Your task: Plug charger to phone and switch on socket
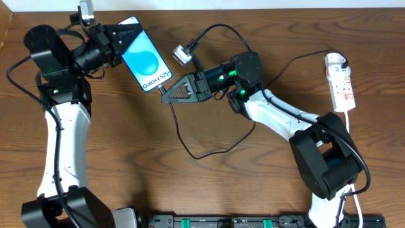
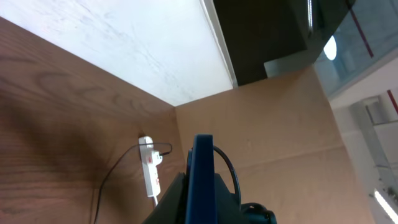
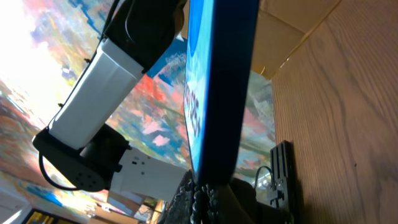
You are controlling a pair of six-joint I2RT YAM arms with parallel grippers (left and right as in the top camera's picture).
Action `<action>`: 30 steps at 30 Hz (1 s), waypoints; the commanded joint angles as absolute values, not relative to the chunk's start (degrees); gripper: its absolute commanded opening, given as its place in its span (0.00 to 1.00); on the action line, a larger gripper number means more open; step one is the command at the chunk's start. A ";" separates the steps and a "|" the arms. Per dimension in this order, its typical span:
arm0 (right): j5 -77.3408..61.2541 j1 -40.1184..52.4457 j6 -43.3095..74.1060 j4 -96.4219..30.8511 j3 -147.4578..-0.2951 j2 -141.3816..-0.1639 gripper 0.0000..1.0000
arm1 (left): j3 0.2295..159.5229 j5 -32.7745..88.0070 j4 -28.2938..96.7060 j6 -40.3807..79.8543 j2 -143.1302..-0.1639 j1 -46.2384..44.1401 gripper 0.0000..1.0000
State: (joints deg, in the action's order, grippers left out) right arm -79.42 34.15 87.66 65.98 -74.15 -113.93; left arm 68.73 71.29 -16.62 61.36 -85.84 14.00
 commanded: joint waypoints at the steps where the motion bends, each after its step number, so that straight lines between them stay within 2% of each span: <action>1: -75.35 34.54 86.50 66.15 -75.00 -113.10 0.01 | 69.21 75.55 -16.84 58.70 -85.62 11.60 0.07; 13: -75.42 34.11 86.39 66.17 -75.00 -113.10 0.01 | 69.21 84.68 -16.84 53.56 -85.62 11.16 0.07; 21: -75.44 34.11 85.86 66.17 -75.00 -113.10 0.01 | 69.21 86.32 -16.84 53.58 -85.62 11.16 0.07; 22: -75.72 34.11 84.64 66.17 -75.00 -113.10 0.21 | 69.21 86.11 -16.84 53.58 -85.62 11.18 0.07; 23: -75.88 34.11 84.12 66.17 -75.00 -113.10 0.53 | 69.21 85.86 -16.84 53.58 -85.62 11.22 0.07; 25: -76.31 34.06 83.90 66.19 -75.00 -113.10 0.98 | 69.21 85.23 -16.84 53.56 -85.62 11.33 0.07; 30: -79.40 33.10 82.85 66.19 -75.00 -113.10 0.99 | 69.21 83.53 -16.84 53.56 -85.62 13.26 0.07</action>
State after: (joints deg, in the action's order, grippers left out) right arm -78.94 33.95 84.93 66.00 -74.19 -113.93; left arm 68.71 82.43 -16.53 53.93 -85.84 11.62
